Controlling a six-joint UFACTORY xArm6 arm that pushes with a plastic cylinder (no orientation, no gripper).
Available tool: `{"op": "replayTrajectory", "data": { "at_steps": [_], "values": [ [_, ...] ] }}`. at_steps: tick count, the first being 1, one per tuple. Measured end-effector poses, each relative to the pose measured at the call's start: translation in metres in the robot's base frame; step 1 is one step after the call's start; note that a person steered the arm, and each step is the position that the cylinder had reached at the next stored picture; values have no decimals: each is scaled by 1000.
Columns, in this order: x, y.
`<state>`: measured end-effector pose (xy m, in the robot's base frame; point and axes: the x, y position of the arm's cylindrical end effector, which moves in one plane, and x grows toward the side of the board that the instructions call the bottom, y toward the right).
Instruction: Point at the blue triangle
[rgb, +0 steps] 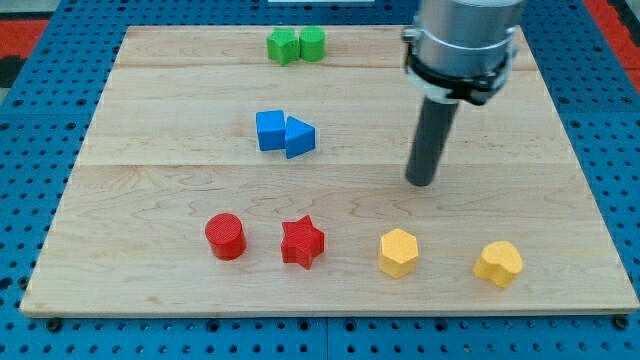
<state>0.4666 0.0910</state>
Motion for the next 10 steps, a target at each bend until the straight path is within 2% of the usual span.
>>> {"op": "replayTrajectory", "data": {
  "at_steps": [1,3,6,10],
  "values": [
    [-3,-29],
    [-4,-42],
    [-4,-90],
    [-21,-118]
  ]
}}
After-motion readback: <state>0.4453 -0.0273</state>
